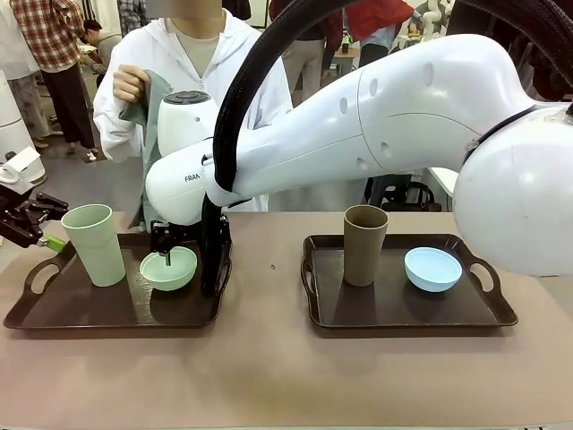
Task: Set up a tray with a mat and arrange the tableware.
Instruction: Pick up the Picnic Bowl and Reusable plastic cup from the Handle tray in front of the human's position and hold them in the air.
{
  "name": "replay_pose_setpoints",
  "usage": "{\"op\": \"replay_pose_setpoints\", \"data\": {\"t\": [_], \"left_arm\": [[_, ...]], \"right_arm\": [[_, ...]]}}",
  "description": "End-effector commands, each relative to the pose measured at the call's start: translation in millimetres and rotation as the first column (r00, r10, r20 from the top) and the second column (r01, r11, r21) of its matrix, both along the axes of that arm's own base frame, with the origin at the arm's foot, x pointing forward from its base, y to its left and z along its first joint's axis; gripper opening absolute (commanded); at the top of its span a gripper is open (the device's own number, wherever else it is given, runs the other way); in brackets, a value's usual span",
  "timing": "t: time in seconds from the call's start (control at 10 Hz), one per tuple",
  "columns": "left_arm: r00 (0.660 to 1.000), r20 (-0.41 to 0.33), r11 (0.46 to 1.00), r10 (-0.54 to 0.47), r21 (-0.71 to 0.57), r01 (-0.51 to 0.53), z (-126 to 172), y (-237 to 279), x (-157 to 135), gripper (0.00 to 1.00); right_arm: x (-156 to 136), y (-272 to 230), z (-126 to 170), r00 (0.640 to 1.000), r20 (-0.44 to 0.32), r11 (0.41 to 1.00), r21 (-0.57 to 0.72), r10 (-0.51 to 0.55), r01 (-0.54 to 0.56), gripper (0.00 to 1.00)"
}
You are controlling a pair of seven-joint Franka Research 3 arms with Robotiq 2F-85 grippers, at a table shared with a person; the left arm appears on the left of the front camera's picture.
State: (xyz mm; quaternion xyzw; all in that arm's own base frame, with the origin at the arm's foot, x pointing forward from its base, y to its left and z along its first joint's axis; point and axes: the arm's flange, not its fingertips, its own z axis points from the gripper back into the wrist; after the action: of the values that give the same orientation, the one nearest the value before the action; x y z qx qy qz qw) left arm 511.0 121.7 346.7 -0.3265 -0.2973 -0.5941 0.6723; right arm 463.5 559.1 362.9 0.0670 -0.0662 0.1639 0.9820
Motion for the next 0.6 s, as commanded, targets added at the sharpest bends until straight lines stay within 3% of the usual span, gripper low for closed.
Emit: {"op": "replay_pose_setpoints", "data": {"t": [0.0, 0.2, 0.5], "left_arm": [[0.999, 0.050, 0.999, -0.013, -0.032, 0.015, -9.1, -10.9, -2.2, 1.00], [0.994, 0.099, 0.996, -0.047, -0.067, 0.054, -20.6, -20.6, -1.7, 1.00], [0.990, 0.098, 0.993, -0.097, -0.061, 0.104, -36.1, -30.1, -3.0, 1.00]], "right_arm": [[0.7, -9.8, -9.4, 1.000, -0.013, 0.999, 0.044, 0.014, -0.013, 1.00], [7.0, -10.7, -18.3, 1.000, -0.018, 0.999, 0.050, 0.002, -0.001, 1.00], [13.3, -7.8, -25.0, 1.000, -0.008, 0.998, 0.065, 0.005, -0.004, 1.00]]}}
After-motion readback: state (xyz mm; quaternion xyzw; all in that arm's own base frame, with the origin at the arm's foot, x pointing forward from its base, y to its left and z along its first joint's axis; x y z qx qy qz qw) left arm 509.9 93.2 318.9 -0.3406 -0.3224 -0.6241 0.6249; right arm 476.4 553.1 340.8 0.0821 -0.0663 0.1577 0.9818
